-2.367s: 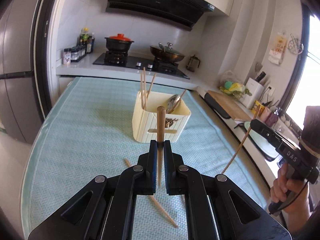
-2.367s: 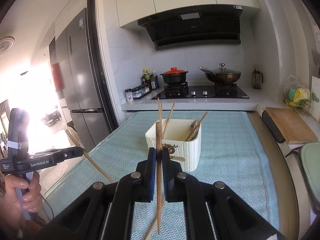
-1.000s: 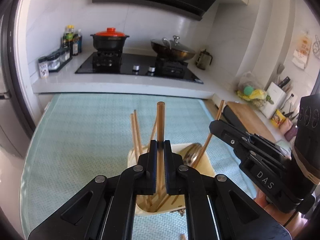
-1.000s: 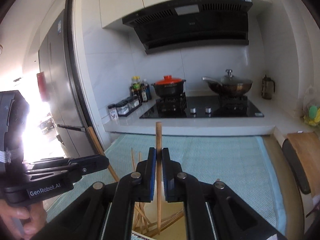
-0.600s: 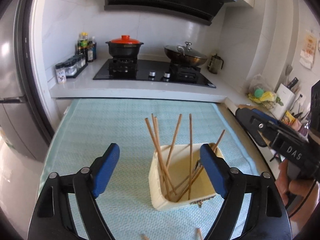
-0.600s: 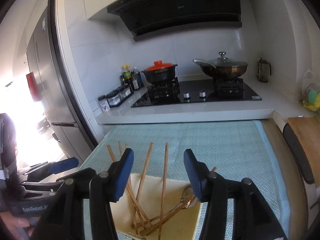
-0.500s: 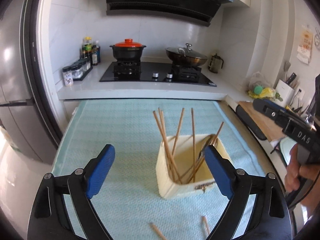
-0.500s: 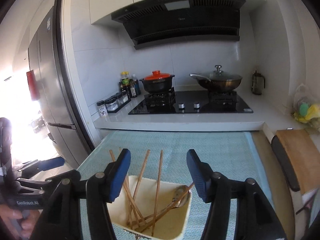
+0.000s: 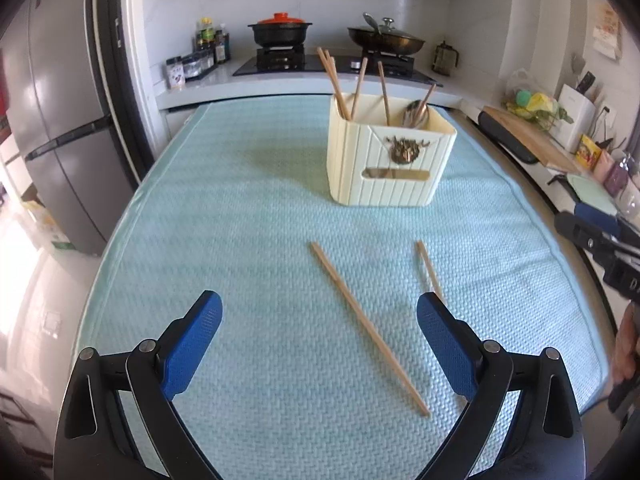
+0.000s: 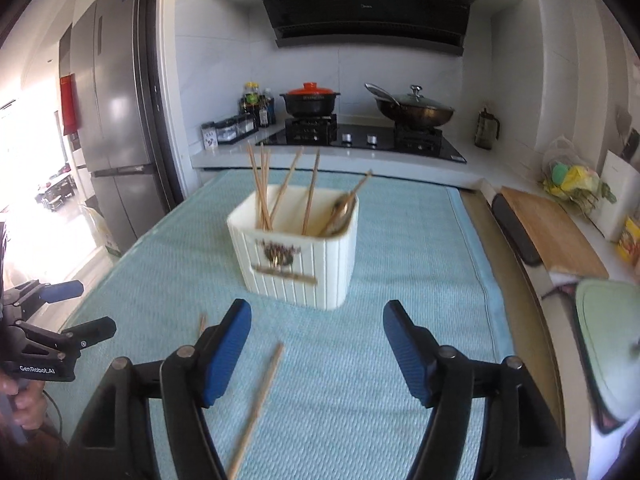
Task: Organize utensils
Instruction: 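Withdraw both open tools back over the last two chopsticks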
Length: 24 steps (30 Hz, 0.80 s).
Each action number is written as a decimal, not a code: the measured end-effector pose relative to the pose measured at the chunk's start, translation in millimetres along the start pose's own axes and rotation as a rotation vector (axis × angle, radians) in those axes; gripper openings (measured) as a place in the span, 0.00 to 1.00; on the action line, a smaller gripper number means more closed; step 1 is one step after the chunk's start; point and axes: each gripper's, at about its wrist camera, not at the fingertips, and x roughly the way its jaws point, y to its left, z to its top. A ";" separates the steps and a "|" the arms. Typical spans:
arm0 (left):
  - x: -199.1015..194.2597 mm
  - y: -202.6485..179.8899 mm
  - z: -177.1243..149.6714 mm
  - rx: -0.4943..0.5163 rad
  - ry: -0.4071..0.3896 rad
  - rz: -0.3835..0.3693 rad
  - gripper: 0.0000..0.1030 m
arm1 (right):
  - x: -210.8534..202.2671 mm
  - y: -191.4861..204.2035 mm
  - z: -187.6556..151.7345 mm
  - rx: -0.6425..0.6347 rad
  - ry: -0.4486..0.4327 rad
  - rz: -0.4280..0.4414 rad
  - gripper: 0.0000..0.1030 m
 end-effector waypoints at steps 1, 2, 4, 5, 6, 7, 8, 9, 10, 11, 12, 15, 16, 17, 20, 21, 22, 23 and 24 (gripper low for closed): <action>0.5 -3.3 -6.7 -0.006 0.002 0.006 0.95 | -2.5 1.1 -16.3 0.005 0.008 -0.019 0.68; 1.0 -6.0 -13.1 -0.006 0.005 0.015 0.95 | -5.0 2.6 -31.5 0.003 0.010 -0.041 0.68; 2.9 -10.5 -22.4 -0.003 0.016 0.032 0.95 | -8.2 4.5 -57.0 -0.004 0.015 -0.080 0.68; 3.6 -12.5 -26.3 0.000 0.021 0.039 0.95 | -8.2 5.2 -67.7 -0.009 0.024 -0.095 0.68; 3.7 -13.9 -29.6 0.005 0.022 0.043 0.95 | -8.0 5.2 -77.0 -0.012 0.038 -0.107 0.68; 3.8 -15.3 -32.3 0.010 0.022 0.048 0.95 | -6.8 5.7 -83.8 -0.014 0.056 -0.115 0.68; 3.5 -16.3 -34.1 0.016 0.020 0.056 0.95 | -6.7 5.6 -89.6 -0.017 0.067 -0.120 0.68; 3.2 -16.9 -35.4 0.020 0.016 0.065 0.95 | -8.8 7.2 -95.2 -0.019 0.071 -0.127 0.68; 3.0 -17.6 -37.2 0.022 0.013 0.072 0.95 | -10.2 7.4 -98.5 -0.022 0.072 -0.140 0.68; 3.2 -18.1 -38.1 0.023 0.012 0.076 0.95 | -12.7 7.5 -102.0 -0.024 0.070 -0.152 0.68; 3.3 -17.4 -39.1 0.022 0.013 0.076 0.95 | -14.3 7.8 -103.9 -0.025 0.070 -0.161 0.68; 4.2 -16.4 -41.2 0.011 0.014 0.076 0.95 | -16.3 8.5 -108.1 -0.015 0.081 -0.174 0.68; 4.1 -15.6 -42.1 0.009 0.013 0.078 0.95 | -16.5 9.5 -108.8 -0.017 0.087 -0.181 0.68; 4.3 -15.0 -43.4 0.006 0.012 0.081 0.95 | -16.5 10.8 -109.1 -0.021 0.091 -0.189 0.68; 6.3 -12.2 -47.6 -0.002 0.015 0.091 0.95 | -15.7 15.1 -109.8 -0.025 0.104 -0.203 0.68; 8.1 -11.4 -48.5 -0.004 0.020 0.093 0.95 | -15.7 16.2 -109.9 -0.021 0.107 -0.203 0.68; 9.4 -10.5 -49.6 -0.007 0.025 0.094 0.95 | -15.7 17.3 -109.6 -0.017 0.108 -0.200 0.68; 10.3 -9.5 -50.5 -0.009 0.029 0.098 0.95 | -15.4 18.6 -109.7 -0.016 0.109 -0.198 0.68; 11.1 -8.6 -51.5 -0.012 0.031 0.102 0.95 | -14.7 20.3 -109.7 -0.021 0.111 -0.203 0.68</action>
